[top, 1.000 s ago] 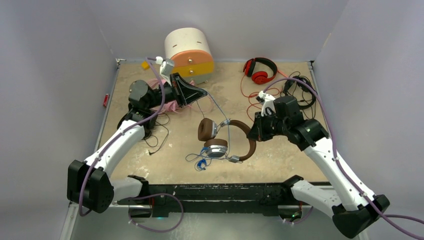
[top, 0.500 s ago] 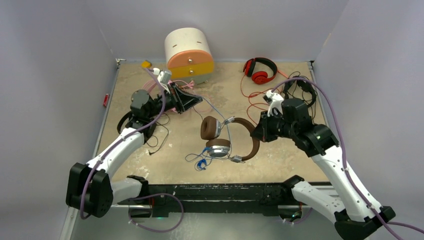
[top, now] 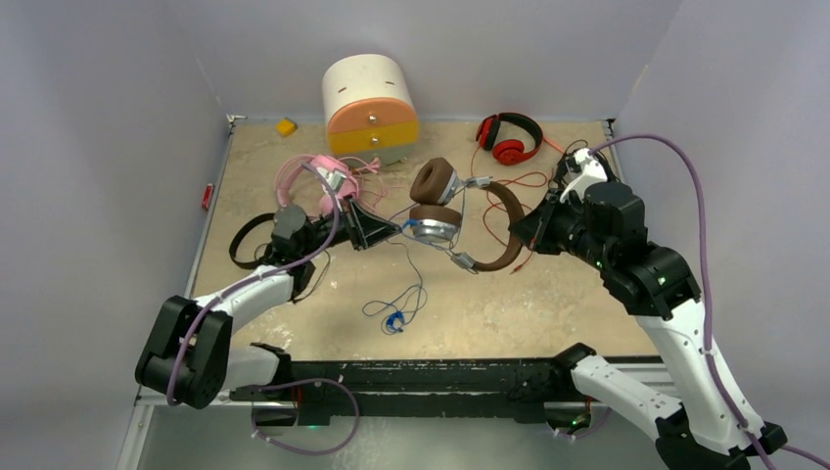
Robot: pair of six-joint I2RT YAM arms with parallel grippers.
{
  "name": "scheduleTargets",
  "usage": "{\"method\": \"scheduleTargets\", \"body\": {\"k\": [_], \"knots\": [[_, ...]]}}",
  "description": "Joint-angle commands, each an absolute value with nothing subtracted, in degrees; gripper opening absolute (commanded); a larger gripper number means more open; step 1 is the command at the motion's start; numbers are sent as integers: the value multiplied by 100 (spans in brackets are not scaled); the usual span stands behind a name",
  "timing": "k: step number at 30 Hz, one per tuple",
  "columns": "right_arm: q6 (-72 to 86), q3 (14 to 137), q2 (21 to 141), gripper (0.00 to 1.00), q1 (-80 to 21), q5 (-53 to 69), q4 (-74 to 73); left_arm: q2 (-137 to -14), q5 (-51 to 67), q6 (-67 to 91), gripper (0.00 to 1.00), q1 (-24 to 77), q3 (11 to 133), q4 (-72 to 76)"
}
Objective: Wrap the headphones
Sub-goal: Wrap the headphones cable around the headphones.
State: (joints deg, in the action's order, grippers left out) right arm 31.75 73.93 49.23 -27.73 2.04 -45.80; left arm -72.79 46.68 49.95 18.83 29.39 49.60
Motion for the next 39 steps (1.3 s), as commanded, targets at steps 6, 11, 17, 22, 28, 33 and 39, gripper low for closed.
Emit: {"method": "scheduleTargets", "body": {"k": [6, 11, 17, 22, 28, 33, 39], "knots": [[4375, 8043, 5141, 0, -2769, -324, -4062, -7357, 4266, 4066, 17, 2807, 3007, 4787], [4421, 8425, 5264, 0, -2769, -512, -4256, -7760, 4266, 4039, 34, 2903, 3030, 5113], [4426, 8907, 5475, 0, -2769, -740, -4668, -8238, 3892, 3758, 66, 3075, 3215, 5176], [4382, 9116, 5569, 0, -2769, -749, -4770, -8430, 3335, 3282, 77, 3282, 3276, 4956], [4369, 9251, 5548, 0, -2769, -820, -4849, -8734, 3348, 3084, 80, 3688, 3252, 5120], [4373, 9375, 5565, 0, -2769, -777, -4864, -9084, 3397, 2893, 80, 4050, 3226, 5489], [4368, 9595, 5640, 0, -2769, -730, -4949, -9648, 2944, 2609, 74, 4227, 3692, 4861]]}}
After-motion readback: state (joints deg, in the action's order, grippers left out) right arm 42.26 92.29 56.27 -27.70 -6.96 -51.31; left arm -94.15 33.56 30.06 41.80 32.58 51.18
